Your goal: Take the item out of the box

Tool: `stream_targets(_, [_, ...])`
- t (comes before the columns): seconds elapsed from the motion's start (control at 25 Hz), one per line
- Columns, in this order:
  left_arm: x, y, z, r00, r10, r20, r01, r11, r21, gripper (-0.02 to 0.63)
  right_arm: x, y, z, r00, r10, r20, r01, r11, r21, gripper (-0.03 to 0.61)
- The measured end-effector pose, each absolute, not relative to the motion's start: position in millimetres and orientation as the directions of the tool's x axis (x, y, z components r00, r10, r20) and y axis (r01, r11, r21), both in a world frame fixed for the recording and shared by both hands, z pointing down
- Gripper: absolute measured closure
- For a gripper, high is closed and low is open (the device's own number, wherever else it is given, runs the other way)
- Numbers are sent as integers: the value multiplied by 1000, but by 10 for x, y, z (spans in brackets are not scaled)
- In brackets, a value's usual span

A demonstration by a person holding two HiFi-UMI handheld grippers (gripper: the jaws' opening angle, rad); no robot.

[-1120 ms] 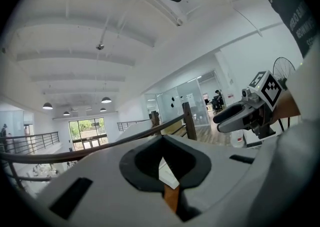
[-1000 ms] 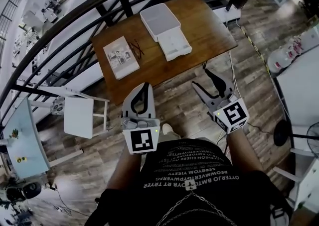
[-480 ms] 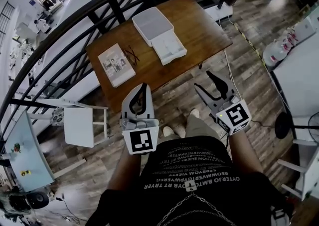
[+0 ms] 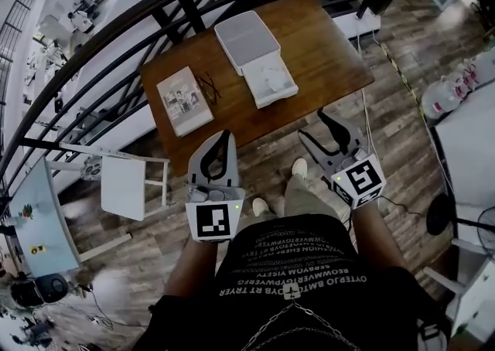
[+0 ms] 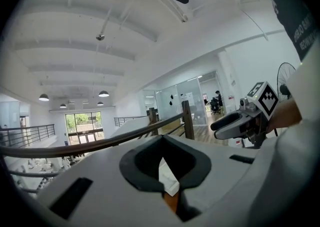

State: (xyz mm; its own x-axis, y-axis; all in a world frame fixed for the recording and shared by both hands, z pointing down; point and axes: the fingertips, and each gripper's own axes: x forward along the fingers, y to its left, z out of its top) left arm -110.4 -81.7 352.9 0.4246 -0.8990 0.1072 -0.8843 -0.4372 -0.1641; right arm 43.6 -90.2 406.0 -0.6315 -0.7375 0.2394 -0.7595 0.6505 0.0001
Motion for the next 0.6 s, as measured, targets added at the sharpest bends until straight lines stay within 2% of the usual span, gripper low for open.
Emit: stream_targets(0.6, [-750,-1707,3615,345,-929,131,-913,-365,-181,608,566,-1897,4158,-731,-639,241,-661,750,-18,364])
